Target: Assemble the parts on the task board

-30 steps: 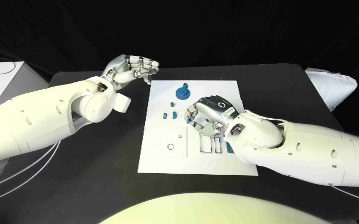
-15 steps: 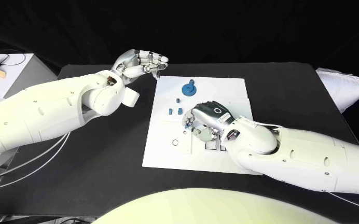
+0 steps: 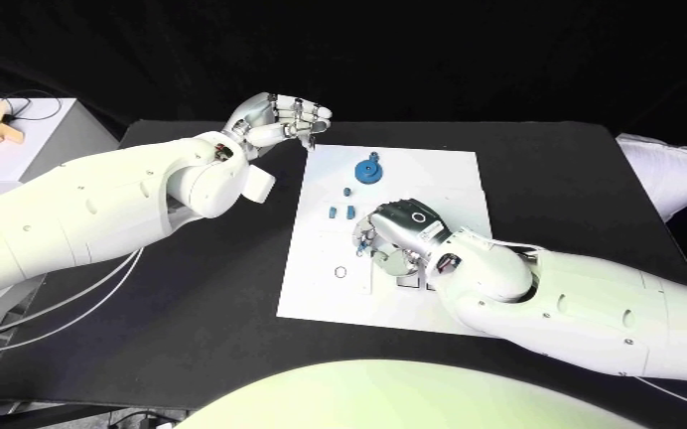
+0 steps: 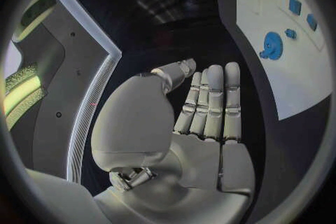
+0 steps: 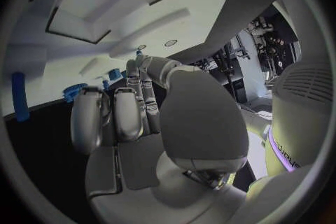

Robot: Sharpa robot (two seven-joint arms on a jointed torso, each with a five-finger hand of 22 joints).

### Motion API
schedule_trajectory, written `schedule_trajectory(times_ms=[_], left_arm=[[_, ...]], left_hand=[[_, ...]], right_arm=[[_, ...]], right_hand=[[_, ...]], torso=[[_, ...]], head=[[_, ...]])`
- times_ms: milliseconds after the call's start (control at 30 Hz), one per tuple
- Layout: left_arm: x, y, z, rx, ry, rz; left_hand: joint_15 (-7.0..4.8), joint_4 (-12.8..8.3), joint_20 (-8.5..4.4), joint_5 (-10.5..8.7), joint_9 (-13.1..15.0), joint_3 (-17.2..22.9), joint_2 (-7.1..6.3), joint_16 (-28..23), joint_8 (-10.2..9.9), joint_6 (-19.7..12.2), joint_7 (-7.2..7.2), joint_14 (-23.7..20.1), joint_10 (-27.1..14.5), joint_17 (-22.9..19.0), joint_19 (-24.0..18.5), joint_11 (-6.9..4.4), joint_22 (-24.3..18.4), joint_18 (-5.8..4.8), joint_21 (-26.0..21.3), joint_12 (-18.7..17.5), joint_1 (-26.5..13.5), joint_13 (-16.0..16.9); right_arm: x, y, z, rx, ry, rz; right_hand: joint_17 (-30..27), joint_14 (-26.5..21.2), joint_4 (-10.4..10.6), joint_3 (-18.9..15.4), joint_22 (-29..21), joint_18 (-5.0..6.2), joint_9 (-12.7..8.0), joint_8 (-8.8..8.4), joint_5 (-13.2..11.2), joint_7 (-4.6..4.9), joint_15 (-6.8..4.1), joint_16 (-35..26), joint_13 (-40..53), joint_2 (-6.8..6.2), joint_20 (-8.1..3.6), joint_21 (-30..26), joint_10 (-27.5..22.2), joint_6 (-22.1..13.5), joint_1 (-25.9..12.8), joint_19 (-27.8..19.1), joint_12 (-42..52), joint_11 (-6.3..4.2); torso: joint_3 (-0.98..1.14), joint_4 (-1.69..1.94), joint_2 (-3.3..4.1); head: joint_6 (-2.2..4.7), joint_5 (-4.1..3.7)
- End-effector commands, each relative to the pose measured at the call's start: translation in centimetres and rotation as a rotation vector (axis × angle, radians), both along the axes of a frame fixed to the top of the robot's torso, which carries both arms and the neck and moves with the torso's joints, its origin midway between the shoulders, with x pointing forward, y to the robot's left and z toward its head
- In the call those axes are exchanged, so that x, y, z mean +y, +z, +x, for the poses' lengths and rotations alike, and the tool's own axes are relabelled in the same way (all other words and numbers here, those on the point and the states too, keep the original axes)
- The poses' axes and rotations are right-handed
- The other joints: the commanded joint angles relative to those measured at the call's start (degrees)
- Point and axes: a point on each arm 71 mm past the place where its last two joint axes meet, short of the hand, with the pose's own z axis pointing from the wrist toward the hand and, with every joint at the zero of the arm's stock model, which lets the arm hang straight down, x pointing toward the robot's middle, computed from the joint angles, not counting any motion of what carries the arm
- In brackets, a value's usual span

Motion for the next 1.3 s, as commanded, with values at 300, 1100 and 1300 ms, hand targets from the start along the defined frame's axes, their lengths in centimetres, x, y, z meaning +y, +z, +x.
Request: schedule_trajectory(times_ms=[300, 1100, 1300], left_arm=[[-0.20, 0.06, -0.01, 0.002, -0.008, -0.011], [-0.03, -0.01, 0.07, 0.007, -0.006, -0.007], [-0.06, -0.02, 0.08, 0.008, -0.007, -0.007]], left_hand=[[0.06, 0.0, -0.04, 0.32, -0.1, -0.3, 0.04, -0.3, 0.3, -0.4, -0.11, -0.4, -0.4, 0.0, 0.2, 0.04, -0.1, 0.39, -0.2, -0.2, 0.0, -0.1], [0.09, 0.0, -0.02, 0.32, -0.1, -0.3, 0.06, -0.3, 0.3, -0.3, -0.10, -0.5, -0.5, -0.1, 0.2, 0.07, -0.2, 0.38, -0.3, -0.2, 0.0, -0.1], [0.09, 0.0, -0.02, 0.32, -0.1, -0.3, 0.06, -0.3, 0.3, -0.3, -0.10, -0.5, -0.5, -0.1, 0.2, 0.07, -0.2, 0.38, -0.3, -0.2, 0.0, -0.1]], right_arm=[[0.13, -0.22, -0.26, -0.001, 0.014, -0.030], [0.34, -0.31, -0.59, 0.002, 0.019, -0.024], [0.32, -0.54, -0.53, 0.009, 0.018, -0.045]], right_hand=[[0.0, 2.0, 0.1, 0.3, 0.1, -0.49, 0.1, 0.21, 0.3, 0.19, -0.41, 0.0, 0.1, 0.50, -0.15, 0.3, 3.1, 0.4, -0.2, 0.5, 0.1, -2.50], [0.0, 2.0, 0.0, 0.4, 0.2, -0.49, 0.1, 0.22, 0.4, 0.20, -0.40, 0.1, 0.1, 0.48, -0.14, 0.4, 3.1, 0.4, -0.3, 0.5, 0.1, -2.50], [0.0, 2.0, 0.0, 0.4, 0.2, -0.49, 0.1, 0.22, 0.4, 0.20, -0.40, 0.1, 0.1, 0.48, -0.14, 0.4, 3.1, 0.4, -0.3, 0.5, 0.1, -2.50]], torso=[[0.02, -0.06, -0.04], [0.00, -0.05, -0.02], [-0.04, -0.06, -0.02]], head=[[0.00, 0.22], [0.00, 0.44], [0.00, 0.42]])
